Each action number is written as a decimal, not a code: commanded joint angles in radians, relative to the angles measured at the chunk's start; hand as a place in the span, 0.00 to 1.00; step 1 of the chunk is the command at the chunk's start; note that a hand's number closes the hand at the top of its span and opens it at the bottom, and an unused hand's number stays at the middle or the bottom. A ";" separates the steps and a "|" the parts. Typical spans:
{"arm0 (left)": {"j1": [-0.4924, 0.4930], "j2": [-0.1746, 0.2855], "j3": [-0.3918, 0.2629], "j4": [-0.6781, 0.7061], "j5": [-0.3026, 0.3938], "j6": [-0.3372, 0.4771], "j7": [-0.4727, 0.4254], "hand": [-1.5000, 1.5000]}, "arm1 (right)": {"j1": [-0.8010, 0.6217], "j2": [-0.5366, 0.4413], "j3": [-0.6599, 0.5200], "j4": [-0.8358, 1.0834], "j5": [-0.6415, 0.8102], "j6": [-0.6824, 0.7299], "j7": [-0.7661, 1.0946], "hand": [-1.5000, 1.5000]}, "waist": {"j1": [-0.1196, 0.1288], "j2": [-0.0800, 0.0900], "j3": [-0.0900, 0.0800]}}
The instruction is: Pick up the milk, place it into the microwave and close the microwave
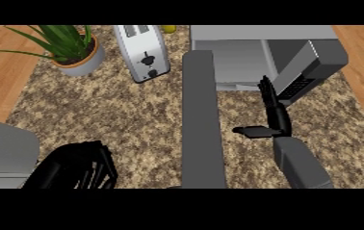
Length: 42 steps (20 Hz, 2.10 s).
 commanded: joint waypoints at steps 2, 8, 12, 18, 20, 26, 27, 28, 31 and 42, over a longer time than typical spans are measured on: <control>-0.074 -0.001 -0.116 0.085 -0.109 0.067 -0.039 1.00 | 0.176 -0.018 0.013 -0.146 -0.019 0.040 -0.007 0.00 | -0.010 -0.001 -0.001; -0.224 -0.001 -0.229 0.184 -0.196 0.157 -0.023 1.00 | 0.350 -0.096 0.032 -0.412 -0.054 0.100 0.083 0.00 | -0.028 -0.004 -0.002; -0.329 -0.001 -0.325 0.373 -0.226 0.240 -0.081 1.00 | 0.532 -0.118 0.063 -0.515 -0.048 0.157 0.012 0.00 | -0.027 0.002 -0.001; -0.407 -0.001 -0.471 0.693 -0.322 0.377 -0.239 1.00 | 0.641 -0.175 0.067 -0.744 -0.068 0.165 0.079 0.00 | -0.040 0.005 -0.002; -0.481 -0.001 -0.525 0.796 -0.241 0.465 -0.235 1.00 | 0.681 -0.180 0.067 -0.782 -0.053 0.154 0.040 0.00 | -0.035 0.007 -0.001; -0.573 -0.001 -0.685 1.022 -0.146 0.733 -0.471 1.00 | 0.734 -0.203 0.072 -0.935 -0.113 0.239 0.084 0.00 | -0.040 0.011 -0.002; -0.605 -0.001 -0.660 1.075 -0.105 0.730 -0.493 1.00 | 0.737 -0.226 0.070 -0.972 -0.135 0.274 0.099 0.00 | -0.067 0.016 -0.004; -0.595 -0.001 -0.694 1.084 -0.093 0.778 -0.541 1.00 | 0.781 -0.221 0.086 -1.002 -0.127 0.276 0.086 0.00 | -0.069 0.015 -0.004; -0.675 0.000 -0.728 1.112 0.016 0.815 -0.527 1.00 | 0.751 -0.253 0.069 -1.119 -0.198 0.303 0.198 0.00 | -0.084 0.018 -0.005; -0.777 0.000 -0.872 1.156 0.274 0.919 -0.573 1.00 | 0.793 -0.306 0.082 -1.323 -0.250 0.348 0.290 0.00 | -0.149 0.032 -0.007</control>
